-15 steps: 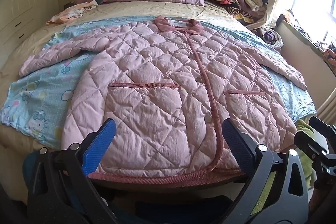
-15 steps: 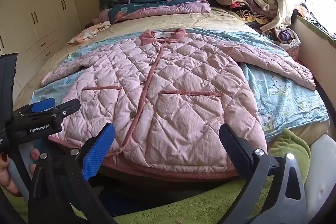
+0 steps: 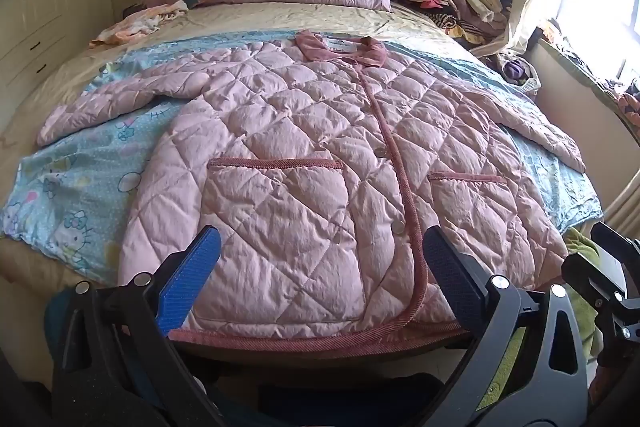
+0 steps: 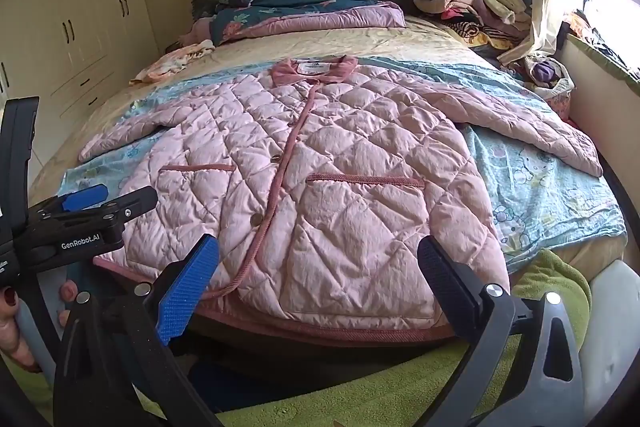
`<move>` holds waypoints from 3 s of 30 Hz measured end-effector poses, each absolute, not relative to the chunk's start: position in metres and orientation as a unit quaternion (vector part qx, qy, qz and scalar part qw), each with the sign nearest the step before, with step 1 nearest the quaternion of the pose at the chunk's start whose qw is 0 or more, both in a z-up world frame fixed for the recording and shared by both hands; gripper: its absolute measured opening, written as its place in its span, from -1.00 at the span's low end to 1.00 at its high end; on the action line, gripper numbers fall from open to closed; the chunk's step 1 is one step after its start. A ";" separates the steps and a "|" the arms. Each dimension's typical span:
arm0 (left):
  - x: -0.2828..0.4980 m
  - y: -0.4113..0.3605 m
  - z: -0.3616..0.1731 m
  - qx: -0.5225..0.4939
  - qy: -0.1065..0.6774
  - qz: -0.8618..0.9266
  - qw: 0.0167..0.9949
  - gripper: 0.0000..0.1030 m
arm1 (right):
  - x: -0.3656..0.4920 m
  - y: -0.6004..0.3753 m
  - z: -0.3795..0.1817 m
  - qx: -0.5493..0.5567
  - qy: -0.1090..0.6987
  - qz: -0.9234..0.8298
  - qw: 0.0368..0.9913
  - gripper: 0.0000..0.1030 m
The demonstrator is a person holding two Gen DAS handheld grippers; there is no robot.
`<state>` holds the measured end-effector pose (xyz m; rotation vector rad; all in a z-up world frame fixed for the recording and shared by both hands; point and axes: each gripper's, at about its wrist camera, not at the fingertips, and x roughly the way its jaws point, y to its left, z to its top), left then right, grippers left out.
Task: Fold large clothes
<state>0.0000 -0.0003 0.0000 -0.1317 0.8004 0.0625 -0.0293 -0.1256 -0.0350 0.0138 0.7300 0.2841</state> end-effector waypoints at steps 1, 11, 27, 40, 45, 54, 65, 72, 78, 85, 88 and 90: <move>0.000 0.000 0.000 -0.064 0.389 0.030 0.918 0.84 | -0.029 -0.125 -0.035 0.006 0.356 0.138 0.924 0.92; 0.000 0.000 0.000 -0.064 0.389 0.030 0.918 0.84 | -0.030 -0.126 -0.035 0.006 0.355 0.139 0.925 0.92; 0.000 0.000 -0.001 -0.064 0.390 0.030 0.918 0.84 | -0.031 -0.126 -0.034 0.008 0.356 0.141 0.924 0.92; 0.000 0.000 0.000 -0.064 0.390 0.030 0.918 0.84 | -0.031 -0.124 -0.034 0.010 0.356 0.142 0.924 0.92; 0.000 0.000 0.000 -0.064 0.390 0.029 0.918 0.84 | -0.030 -0.123 -0.033 0.013 0.358 0.141 0.923 0.92; 0.000 -0.004 -0.006 -0.064 0.394 0.028 0.916 0.84 | -0.026 -0.128 -0.036 0.020 0.362 0.147 0.920 0.92; 0.028 0.006 0.002 -0.072 0.395 0.034 0.915 0.84 | 0.000 -0.123 -0.030 0.017 0.357 0.163 0.920 0.92; 0.050 0.014 0.010 -0.078 0.392 0.043 0.915 0.84 | 0.025 -0.125 -0.024 0.026 0.360 0.169 0.917 0.92; 0.068 0.020 0.016 -0.088 0.392 0.046 0.915 0.84 | 0.047 -0.124 -0.020 0.024 0.360 0.168 0.917 0.92; 0.088 0.027 0.024 -0.095 0.388 0.054 0.915 0.84 | 0.072 -0.123 -0.009 0.035 0.350 0.168 0.921 0.92; 0.097 0.031 0.028 -0.099 0.386 0.059 0.915 0.84 | 0.082 -0.124 -0.005 0.039 0.345 0.168 0.923 0.92; 0.101 0.033 0.029 -0.102 0.386 0.060 0.915 0.84 | 0.089 -0.124 -0.003 0.044 0.344 0.170 0.923 0.92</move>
